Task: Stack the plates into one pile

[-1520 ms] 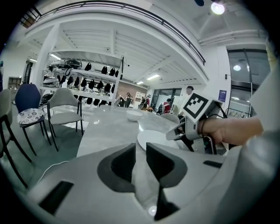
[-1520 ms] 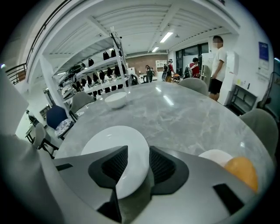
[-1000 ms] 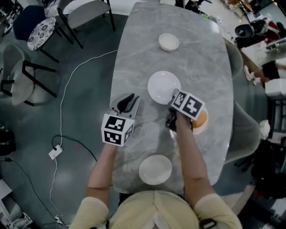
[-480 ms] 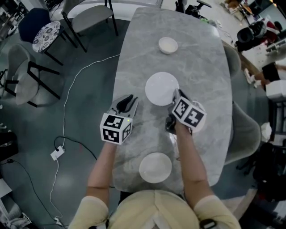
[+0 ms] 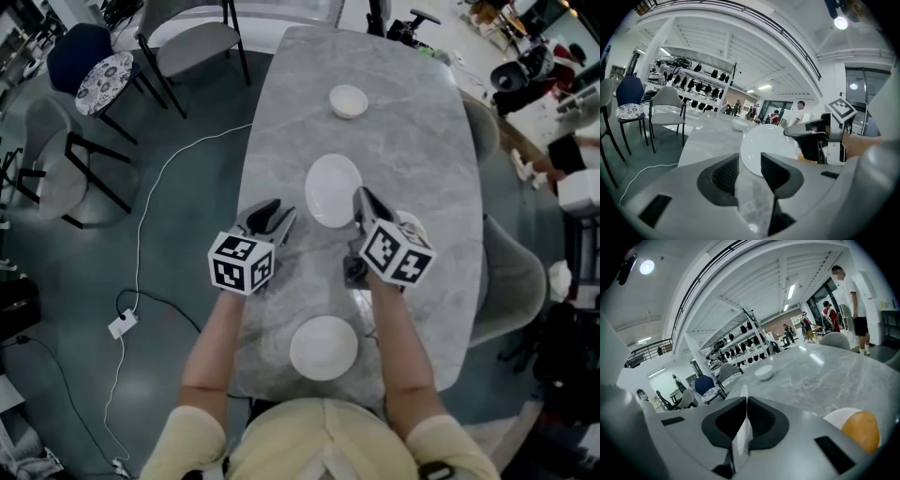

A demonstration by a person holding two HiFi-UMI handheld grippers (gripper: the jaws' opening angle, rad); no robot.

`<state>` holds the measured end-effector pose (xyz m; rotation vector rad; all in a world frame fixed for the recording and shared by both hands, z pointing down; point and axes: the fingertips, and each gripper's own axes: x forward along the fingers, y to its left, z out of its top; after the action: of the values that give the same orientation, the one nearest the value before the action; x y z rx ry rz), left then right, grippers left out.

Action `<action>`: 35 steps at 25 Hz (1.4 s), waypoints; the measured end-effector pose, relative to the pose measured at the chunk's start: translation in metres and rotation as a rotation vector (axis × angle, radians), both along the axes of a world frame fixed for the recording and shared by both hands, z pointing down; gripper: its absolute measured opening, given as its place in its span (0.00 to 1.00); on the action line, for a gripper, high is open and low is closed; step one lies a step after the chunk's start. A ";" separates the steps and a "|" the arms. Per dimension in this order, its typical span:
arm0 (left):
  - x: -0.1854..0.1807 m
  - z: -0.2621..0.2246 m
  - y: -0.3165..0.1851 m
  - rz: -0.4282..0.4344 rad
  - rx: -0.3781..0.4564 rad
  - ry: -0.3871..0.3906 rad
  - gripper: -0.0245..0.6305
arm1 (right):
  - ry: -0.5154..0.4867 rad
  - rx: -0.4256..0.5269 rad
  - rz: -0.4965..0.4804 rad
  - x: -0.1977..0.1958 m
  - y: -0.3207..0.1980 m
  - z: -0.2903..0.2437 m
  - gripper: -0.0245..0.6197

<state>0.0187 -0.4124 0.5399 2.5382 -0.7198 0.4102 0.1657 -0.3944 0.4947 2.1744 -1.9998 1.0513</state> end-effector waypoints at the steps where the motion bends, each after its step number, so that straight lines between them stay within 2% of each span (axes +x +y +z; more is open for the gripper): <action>1: 0.001 -0.001 0.001 0.002 -0.005 0.007 0.23 | 0.008 0.010 -0.018 -0.003 0.002 -0.004 0.06; 5: 0.003 -0.003 0.004 -0.003 -0.018 0.033 0.26 | 0.033 0.048 -0.085 -0.012 0.012 -0.019 0.06; 11: 0.010 -0.015 0.011 -0.006 -0.022 0.088 0.32 | 0.004 0.120 -0.181 -0.023 0.031 -0.049 0.06; 19: 0.009 -0.033 0.027 -0.015 -0.033 0.148 0.33 | -0.017 0.200 -0.315 -0.049 0.060 -0.080 0.06; 28: -0.004 -0.055 0.057 -0.049 -0.044 0.229 0.33 | -0.100 0.250 -0.409 -0.066 0.097 -0.102 0.06; 35: -0.012 -0.073 0.092 -0.025 -0.045 0.261 0.32 | -0.142 0.260 -0.419 -0.068 0.127 -0.105 0.06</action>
<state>0.0064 -0.3199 0.4667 2.4758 -0.6346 0.0821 0.0977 -0.2678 0.3899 1.6862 -2.6298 0.9498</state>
